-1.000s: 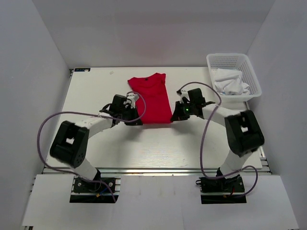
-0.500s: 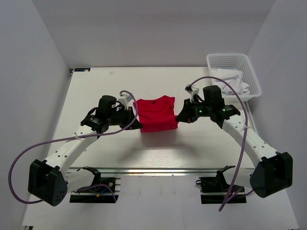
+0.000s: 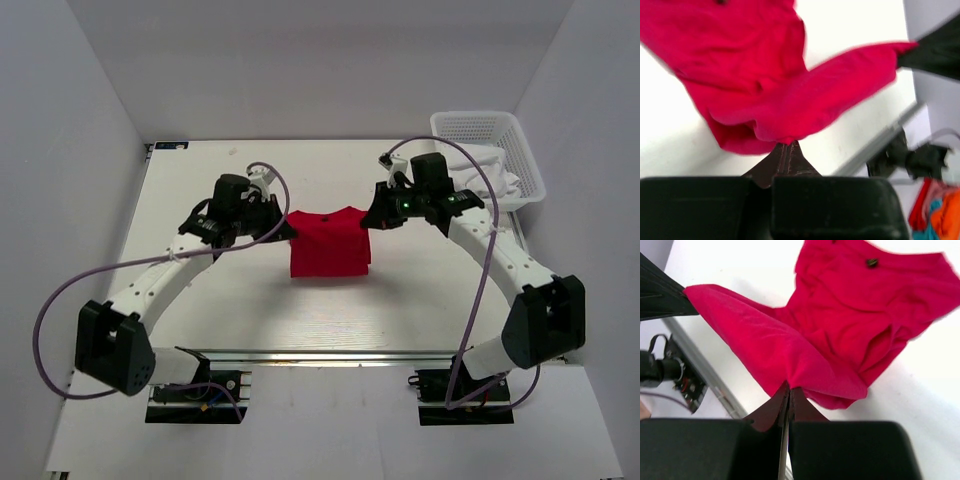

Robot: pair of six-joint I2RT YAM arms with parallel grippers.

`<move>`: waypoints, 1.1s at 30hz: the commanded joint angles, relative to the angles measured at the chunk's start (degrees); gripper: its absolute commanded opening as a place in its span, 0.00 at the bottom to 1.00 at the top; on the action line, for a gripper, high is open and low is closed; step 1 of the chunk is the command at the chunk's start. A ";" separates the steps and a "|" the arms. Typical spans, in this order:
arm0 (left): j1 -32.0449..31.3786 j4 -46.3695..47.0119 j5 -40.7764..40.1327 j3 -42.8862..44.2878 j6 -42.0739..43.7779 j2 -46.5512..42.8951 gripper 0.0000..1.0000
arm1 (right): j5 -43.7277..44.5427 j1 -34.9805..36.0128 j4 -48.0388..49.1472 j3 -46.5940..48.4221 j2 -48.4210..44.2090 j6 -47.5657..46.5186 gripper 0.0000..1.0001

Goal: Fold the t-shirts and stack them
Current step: Fold the long partially folded tshirt into a neat square

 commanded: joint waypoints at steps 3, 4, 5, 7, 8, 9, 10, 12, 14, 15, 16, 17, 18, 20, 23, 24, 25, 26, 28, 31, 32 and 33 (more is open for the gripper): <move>0.30 1.30 -10.05 8.56 -1.30 6.82 0.00 | 4.70 -1.03 1.16 5.49 5.21 2.52 0.00; 0.30 1.30 -11.38 9.63 -1.30 7.97 0.00 | 5.49 -1.64 1.33 6.28 5.91 2.79 0.00; 0.30 1.29 -12.70 10.68 -1.30 9.20 0.00 | 6.97 -1.91 1.33 6.63 7.83 3.05 0.00; 0.83 -0.63 -15.60 14.02 -1.30 11.93 0.00 | 7.86 -2.61 2.03 7.86 9.16 3.85 0.00; 0.83 -1.33 -17.35 15.16 -1.30 14.99 0.00 | 7.78 -3.05 2.47 8.56 11.26 3.76 0.00; 0.83 -1.34 -18.15 17.26 -1.30 16.50 0.00 | 7.52 -3.67 2.83 9.00 12.06 3.85 0.00; 1.35 -2.12 -18.16 18.33 -0.77 17.99 0.00 | 6.82 -3.85 3.18 9.79 13.72 3.85 0.00; 1.36 -2.13 -18.77 21.22 -0.77 22.28 0.00 | 5.68 -4.89 4.06 11.11 16.19 4.02 0.00; 1.97 -2.83 -21.22 23.60 -0.07 25.02 0.00 | 4.62 -5.60 4.93 12.95 19.09 4.20 0.00; 2.49 -2.84 -21.23 26.13 -0.07 27.91 0.00 | 4.62 -6.13 5.11 13.49 21.80 4.20 0.00; 2.50 -2.84 -21.24 27.55 1.15 29.33 0.00 | 4.44 -6.48 4.85 14.19 22.70 4.72 0.00; 2.50 -2.84 -21.24 28.96 1.77 30.91 0.00 | 4.53 -7.18 4.85 15.85 23.58 4.90 0.00; 3.02 -2.84 -20.54 31.76 1.78 32.49 0.00 | 4.88 -7.36 4.85 16.21 25.59 5.42 0.00; 3.03 -2.84 -19.05 35.54 3.54 37.33 0.00 | 6.01 -8.42 5.02 16.92 26.66 6.48 0.00; 3.55 -2.84 -17.11 40.90 5.12 42.07 0.00 | 7.69 -9.38 5.46 17.53 29.46 6.75 0.00; 3.55 -4.05 -17.10 42.32 5.12 45.05 0.00 | 7.69 -9.47 5.20 18.84 30.95 6.84 0.00; 3.55 -4.85 -16.41 44.94 5.73 46.47 0.01 | 6.82 -9.91 4.85 19.29 31.49 6.14 0.00; 3.55 -5.55 -16.40 46.01 5.73 47.70 0.05 | 6.55 -10.09 4.50 20.08 33.23 6.22 0.00; 4.17 -6.96 -16.40 47.42 5.73 50.33 0.25 | 5.07 -10.35 3.80 23.06 36.13 5.96 0.00; 4.69 -6.97 -14.39 48.74 7.40 51.57 0.97 | 6.62 -10.79 3.45 25.96 38.17 5.70 0.43; 4.70 -6.44 -14.38 48.75 8.88 51.58 1.00 | 7.77 -10.70 3.18 27.19 38.43 5.87 0.55; 4.70 -6.44 -13.68 49.27 9.51 51.58 1.00 | 9.26 -10.79 2.75 28.16 38.44 5.61 0.61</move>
